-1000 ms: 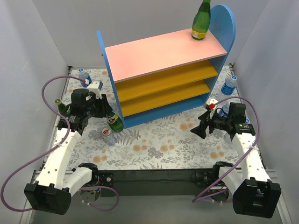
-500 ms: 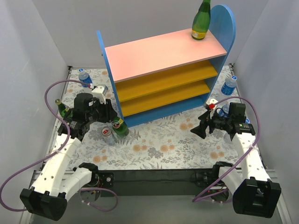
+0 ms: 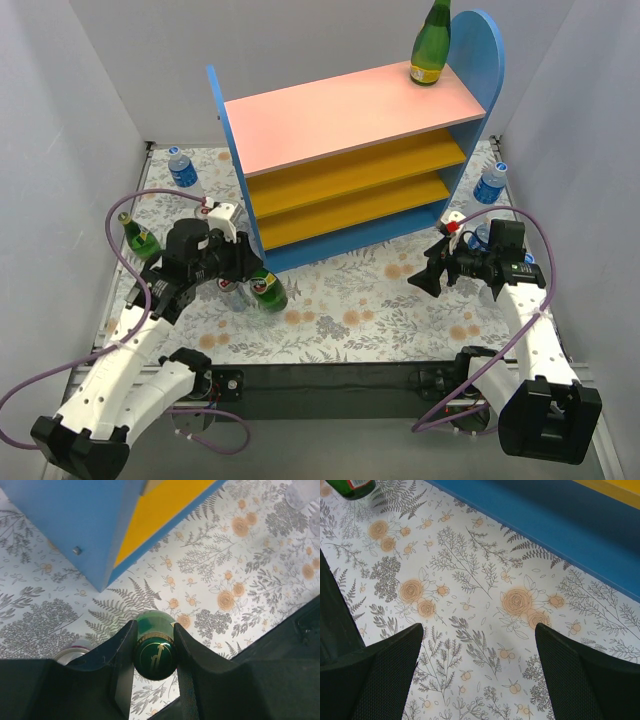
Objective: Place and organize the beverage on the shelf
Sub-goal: Pick up the drink from the center of the board.
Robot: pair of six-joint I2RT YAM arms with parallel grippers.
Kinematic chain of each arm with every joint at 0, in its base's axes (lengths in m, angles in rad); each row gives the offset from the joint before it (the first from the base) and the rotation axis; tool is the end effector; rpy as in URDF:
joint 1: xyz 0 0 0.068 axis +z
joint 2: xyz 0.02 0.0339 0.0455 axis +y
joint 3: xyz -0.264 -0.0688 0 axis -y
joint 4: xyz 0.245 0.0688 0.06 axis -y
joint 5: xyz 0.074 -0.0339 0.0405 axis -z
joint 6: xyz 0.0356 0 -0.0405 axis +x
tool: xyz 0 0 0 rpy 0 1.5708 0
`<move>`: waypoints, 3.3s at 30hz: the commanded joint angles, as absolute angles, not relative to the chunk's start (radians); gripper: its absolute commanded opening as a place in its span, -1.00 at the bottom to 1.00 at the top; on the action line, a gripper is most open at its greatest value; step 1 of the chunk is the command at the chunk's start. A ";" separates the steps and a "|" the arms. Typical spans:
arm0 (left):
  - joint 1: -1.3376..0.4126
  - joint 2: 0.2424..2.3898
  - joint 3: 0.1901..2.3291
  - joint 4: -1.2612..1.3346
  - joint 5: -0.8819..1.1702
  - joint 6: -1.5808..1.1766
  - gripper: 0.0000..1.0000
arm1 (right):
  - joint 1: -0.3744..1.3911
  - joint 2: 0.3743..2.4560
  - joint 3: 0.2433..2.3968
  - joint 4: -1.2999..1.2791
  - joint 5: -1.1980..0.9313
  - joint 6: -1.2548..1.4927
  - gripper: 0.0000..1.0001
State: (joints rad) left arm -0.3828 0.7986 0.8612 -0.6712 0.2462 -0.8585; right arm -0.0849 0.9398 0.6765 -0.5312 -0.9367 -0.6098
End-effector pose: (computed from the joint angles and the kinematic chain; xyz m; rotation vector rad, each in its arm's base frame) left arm 0.1504 -0.0699 0.3158 -0.4016 2.2934 -0.9392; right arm 0.1848 0.0131 0.2530 -0.9337 1.8545 0.6842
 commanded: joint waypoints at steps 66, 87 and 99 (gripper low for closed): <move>-1.157 1.752 1.854 -0.497 -0.193 -1.000 -1.00 | 0.143 0.985 0.571 -0.213 -1.057 -0.789 0.92; -1.158 1.747 1.925 -0.497 -0.224 -1.045 -1.00 | 0.144 1.014 0.604 -0.023 -1.055 -0.531 0.59; -1.158 1.744 1.970 -0.477 -0.287 -1.063 -1.00 | 0.144 0.992 0.586 0.158 -1.008 -0.327 0.54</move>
